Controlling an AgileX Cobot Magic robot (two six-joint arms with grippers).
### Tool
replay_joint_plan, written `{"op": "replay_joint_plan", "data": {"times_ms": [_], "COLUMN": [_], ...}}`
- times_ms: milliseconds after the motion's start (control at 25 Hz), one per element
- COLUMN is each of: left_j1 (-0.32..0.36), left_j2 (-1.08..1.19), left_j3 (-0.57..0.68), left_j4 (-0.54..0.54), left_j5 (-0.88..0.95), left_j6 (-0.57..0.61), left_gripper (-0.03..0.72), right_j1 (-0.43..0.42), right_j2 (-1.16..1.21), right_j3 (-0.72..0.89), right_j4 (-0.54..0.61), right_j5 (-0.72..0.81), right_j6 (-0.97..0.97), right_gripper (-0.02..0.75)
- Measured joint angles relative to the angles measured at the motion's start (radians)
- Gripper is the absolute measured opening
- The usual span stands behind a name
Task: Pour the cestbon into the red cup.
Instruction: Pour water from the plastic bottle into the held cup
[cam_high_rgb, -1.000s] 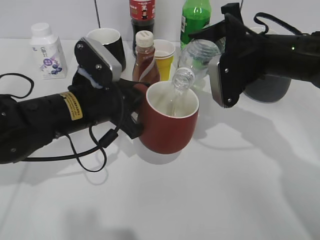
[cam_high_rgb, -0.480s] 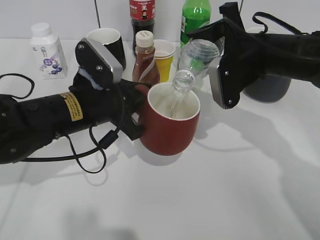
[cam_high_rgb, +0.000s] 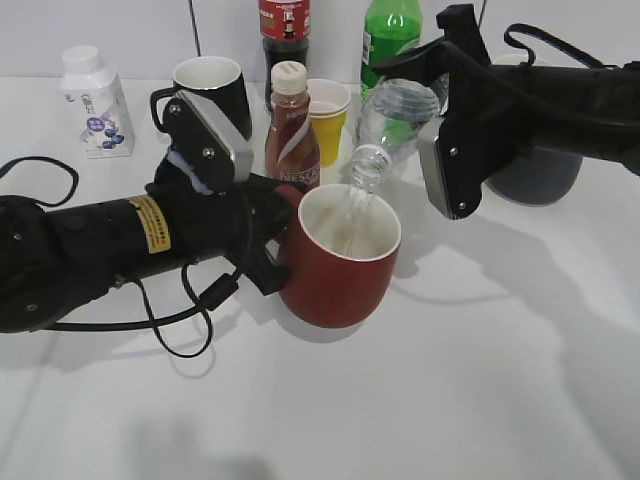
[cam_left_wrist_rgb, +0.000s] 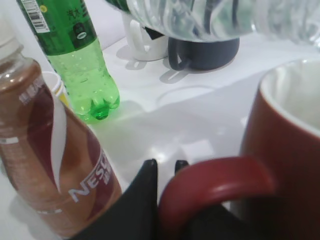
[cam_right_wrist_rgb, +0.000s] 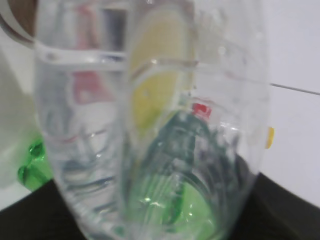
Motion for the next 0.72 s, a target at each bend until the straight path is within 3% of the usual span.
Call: {"op": "replay_joint_plan", "data": {"times_ms": [720], "left_j1": [0.000], "left_j2": [0.001], "left_j3": [0.000], "left_j4": [0.025], "left_j5": [-0.026], "left_j6": [0.000], "left_gripper": [0.065], "right_j1": [0.000], "right_j2": [0.000], "right_j3": [0.000], "right_j4": [0.004], "right_j5": [-0.002], "right_j6": [-0.044], "right_gripper": [0.474]}}
